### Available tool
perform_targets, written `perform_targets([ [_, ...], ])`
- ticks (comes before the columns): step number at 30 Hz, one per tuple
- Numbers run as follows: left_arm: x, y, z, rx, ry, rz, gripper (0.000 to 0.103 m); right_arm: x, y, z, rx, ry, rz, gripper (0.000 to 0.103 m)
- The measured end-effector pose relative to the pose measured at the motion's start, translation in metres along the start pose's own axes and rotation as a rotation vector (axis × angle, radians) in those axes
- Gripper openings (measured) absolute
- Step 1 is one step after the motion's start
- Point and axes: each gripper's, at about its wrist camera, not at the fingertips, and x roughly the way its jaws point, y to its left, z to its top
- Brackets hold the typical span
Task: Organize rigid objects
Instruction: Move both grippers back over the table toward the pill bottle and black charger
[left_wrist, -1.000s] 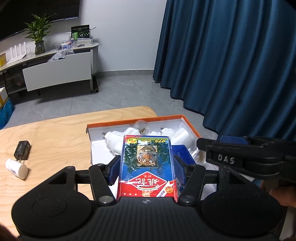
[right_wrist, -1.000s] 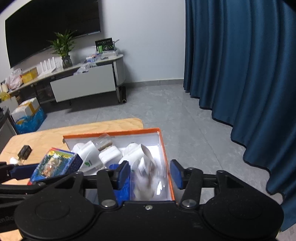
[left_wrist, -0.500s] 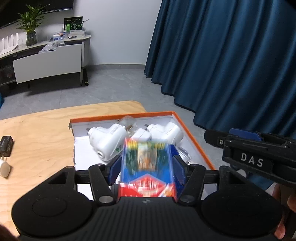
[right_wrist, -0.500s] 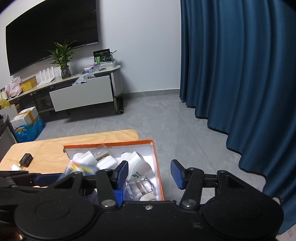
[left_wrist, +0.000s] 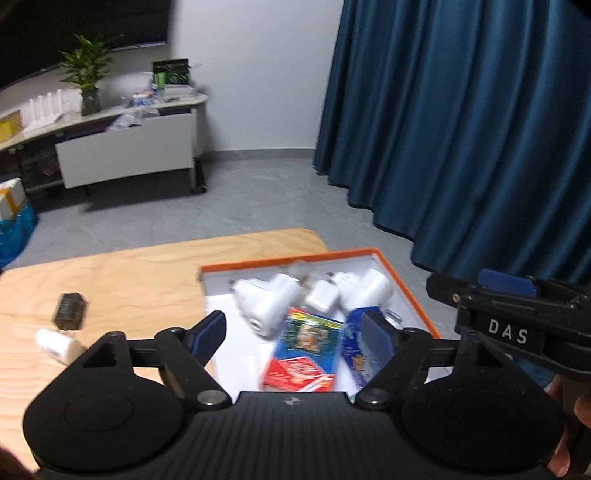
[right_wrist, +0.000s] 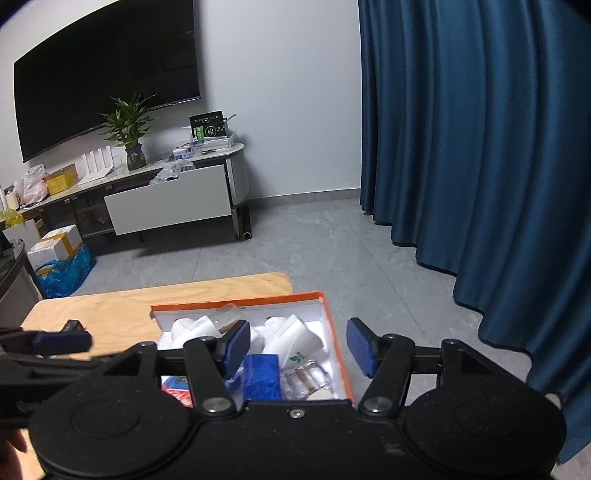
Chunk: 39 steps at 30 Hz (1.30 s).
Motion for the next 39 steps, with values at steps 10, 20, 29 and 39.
perform_targets([
  [10,-0.023,0.046,-0.003,-0.05,-0.012,0.092,0.09,-0.008,0.043,-0.005,-0.02,0.009,0.056,0.077],
  [20,-0.041,0.091,-0.006,-0.107,-0.028,0.155,0.09,-0.001,0.105,-0.009,-0.07,0.033,0.134,0.077],
  [29,-0.049,0.132,-0.013,-0.166,-0.034,0.202,0.09,0.008,0.156,-0.016,-0.119,0.059,0.195,0.077],
  [39,-0.045,0.176,-0.027,-0.224,-0.01,0.255,0.09,0.03,0.196,-0.028,-0.151,0.104,0.248,0.077],
])
